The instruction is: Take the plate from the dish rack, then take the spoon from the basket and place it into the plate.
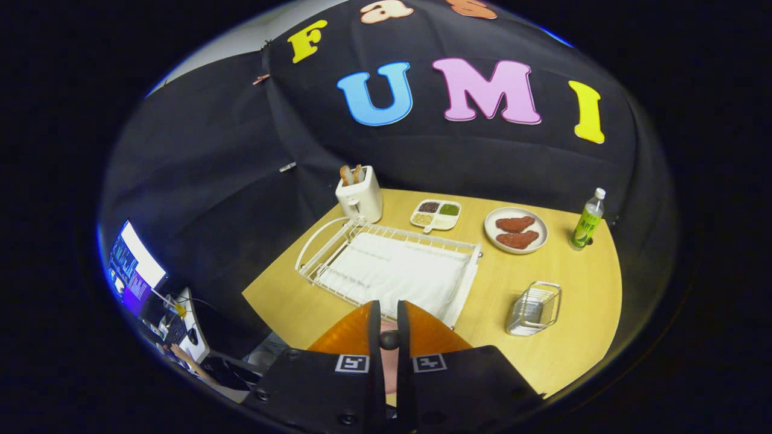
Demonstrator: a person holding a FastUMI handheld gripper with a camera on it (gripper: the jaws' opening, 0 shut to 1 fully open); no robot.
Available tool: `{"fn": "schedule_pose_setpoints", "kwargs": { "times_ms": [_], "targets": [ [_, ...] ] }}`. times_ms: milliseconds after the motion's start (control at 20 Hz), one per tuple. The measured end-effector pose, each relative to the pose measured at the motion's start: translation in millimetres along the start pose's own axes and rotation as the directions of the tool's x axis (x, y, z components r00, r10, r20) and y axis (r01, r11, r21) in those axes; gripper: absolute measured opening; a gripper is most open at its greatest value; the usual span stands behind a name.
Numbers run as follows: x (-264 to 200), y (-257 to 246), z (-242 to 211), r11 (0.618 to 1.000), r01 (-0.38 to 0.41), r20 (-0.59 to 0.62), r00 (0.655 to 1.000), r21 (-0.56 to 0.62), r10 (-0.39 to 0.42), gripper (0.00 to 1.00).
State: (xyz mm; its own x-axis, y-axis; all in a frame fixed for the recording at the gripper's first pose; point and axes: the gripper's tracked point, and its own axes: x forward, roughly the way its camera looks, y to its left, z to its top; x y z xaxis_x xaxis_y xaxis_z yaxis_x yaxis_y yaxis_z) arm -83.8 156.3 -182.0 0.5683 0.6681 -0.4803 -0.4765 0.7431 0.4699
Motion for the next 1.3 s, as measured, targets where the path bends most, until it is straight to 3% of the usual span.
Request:
{"fn": "schedule_pose_setpoints", "kwargs": {
  "times_ms": [200,500,1000,1300],
  "targets": [
    [38.2,21.7,-53.0,0.999,-0.031,-0.073,0.997,-0.032,0.029,0.11],
    [76.2,37.5,-74.0,0.992,-0.061,-0.02,0.998,-0.112,0.059,0.11],
    [69.1,27.8,-133.3,0.978,-0.154,-0.135,0.982,-0.139,0.136,0.12],
    [75.0,9.7,-172.4,0.982,-0.134,-0.238,0.966,-0.136,0.099,0.16]
  ]
}}
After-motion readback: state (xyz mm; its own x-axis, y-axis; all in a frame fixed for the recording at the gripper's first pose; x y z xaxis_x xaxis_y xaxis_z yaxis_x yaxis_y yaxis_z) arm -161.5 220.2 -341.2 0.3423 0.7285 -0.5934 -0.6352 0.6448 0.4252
